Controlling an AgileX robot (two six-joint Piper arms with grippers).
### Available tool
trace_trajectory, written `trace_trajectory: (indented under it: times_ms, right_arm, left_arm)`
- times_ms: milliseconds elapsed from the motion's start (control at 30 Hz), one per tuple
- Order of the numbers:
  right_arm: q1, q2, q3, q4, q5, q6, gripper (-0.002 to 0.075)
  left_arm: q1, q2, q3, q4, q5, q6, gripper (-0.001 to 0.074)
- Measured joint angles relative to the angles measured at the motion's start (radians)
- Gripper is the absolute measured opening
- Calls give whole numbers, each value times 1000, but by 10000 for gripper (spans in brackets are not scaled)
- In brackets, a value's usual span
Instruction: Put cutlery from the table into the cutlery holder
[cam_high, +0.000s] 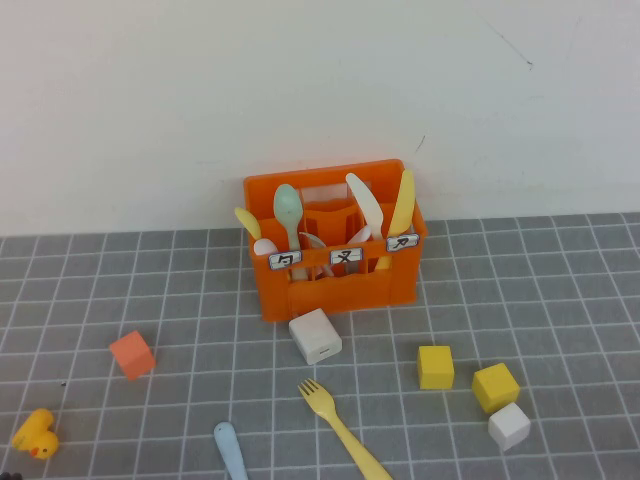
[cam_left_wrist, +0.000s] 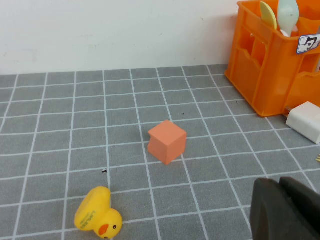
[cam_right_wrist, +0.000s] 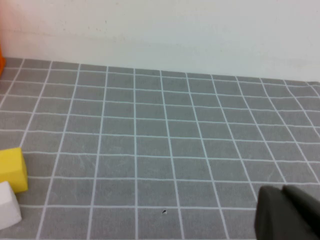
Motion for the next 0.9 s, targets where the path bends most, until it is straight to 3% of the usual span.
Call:
trace_trajectory:
  times_ms: [900]
  right_arm:
    - [0, 0, 0, 0, 0, 0, -1]
  left_arm:
    - [0, 0, 0, 0, 0, 16, -1]
